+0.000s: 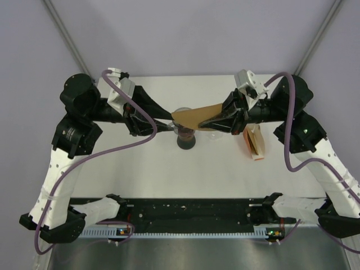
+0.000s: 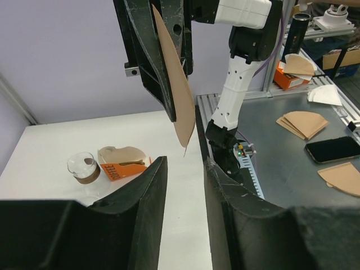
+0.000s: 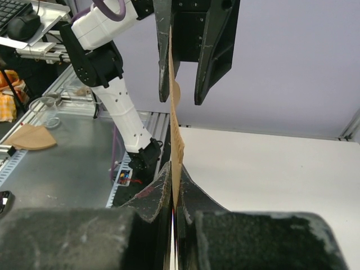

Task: Place the coffee filter in the dripper
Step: Place the coffee filter in the coffee dripper.

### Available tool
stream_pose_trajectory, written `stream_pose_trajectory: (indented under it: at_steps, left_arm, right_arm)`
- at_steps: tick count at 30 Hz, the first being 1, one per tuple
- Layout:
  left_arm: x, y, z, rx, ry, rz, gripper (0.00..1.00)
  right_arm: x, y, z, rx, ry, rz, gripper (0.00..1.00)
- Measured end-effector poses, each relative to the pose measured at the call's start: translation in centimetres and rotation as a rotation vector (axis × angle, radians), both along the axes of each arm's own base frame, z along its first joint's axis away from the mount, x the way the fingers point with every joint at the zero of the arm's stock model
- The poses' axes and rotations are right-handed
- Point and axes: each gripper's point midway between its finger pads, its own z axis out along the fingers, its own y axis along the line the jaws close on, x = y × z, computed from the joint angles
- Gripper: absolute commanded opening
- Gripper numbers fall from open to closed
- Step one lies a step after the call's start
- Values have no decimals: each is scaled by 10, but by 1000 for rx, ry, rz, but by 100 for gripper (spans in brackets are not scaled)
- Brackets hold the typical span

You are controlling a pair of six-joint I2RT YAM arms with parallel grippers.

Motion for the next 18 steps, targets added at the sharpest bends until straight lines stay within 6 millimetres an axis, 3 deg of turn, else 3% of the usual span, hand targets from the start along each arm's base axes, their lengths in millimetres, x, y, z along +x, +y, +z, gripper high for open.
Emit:
stream_pose_trajectory:
  at_steps: [9, 12, 18]
  left_arm:
    - [2, -1, 5, -16, 15, 12, 17]
    - [3, -2, 4, -16, 23, 11, 0]
    - [3, -2, 4, -15, 35, 9, 0]
  right_arm:
    - [4, 3, -5, -13, 16, -3, 0]
    - [4, 3, -5, -13, 16, -3, 0]
    - [6, 5, -6, -17, 22, -3, 0]
